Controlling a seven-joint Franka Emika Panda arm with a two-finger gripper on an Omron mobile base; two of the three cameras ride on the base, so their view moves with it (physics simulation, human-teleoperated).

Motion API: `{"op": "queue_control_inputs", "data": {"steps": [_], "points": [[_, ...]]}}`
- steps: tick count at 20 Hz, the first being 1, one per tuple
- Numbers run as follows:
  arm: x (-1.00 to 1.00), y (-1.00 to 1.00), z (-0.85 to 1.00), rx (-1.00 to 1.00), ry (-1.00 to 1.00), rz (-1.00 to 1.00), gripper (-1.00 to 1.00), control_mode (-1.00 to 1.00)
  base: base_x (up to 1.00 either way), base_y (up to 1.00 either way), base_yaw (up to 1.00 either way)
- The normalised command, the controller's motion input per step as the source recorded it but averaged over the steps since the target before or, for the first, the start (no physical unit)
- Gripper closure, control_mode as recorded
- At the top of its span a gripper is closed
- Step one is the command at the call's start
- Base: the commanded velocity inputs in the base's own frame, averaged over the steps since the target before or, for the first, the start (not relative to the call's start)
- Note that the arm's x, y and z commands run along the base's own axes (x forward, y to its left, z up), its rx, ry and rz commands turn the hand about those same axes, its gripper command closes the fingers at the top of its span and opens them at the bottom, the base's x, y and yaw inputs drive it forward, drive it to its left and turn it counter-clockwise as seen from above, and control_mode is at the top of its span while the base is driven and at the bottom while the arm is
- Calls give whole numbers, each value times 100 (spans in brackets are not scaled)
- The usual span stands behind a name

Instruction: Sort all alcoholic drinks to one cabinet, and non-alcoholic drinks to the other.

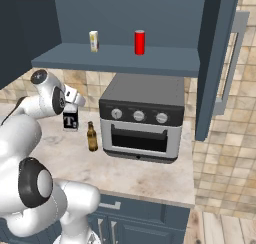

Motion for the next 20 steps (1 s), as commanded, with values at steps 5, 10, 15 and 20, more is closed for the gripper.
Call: {"op": "queue_control_inputs", "data": {"steps": [5,10,15,20], "points": [[-60,-16,44,0,12,0,100,-100,0,0,0],[-65,-28,23,-2,9,0,100,-100,0,0,0],[-34,-22,21,0,2,0,100,-100,0,0,0],[-42,-23,21,0,0,0,100,-100,0,0,0]]}}
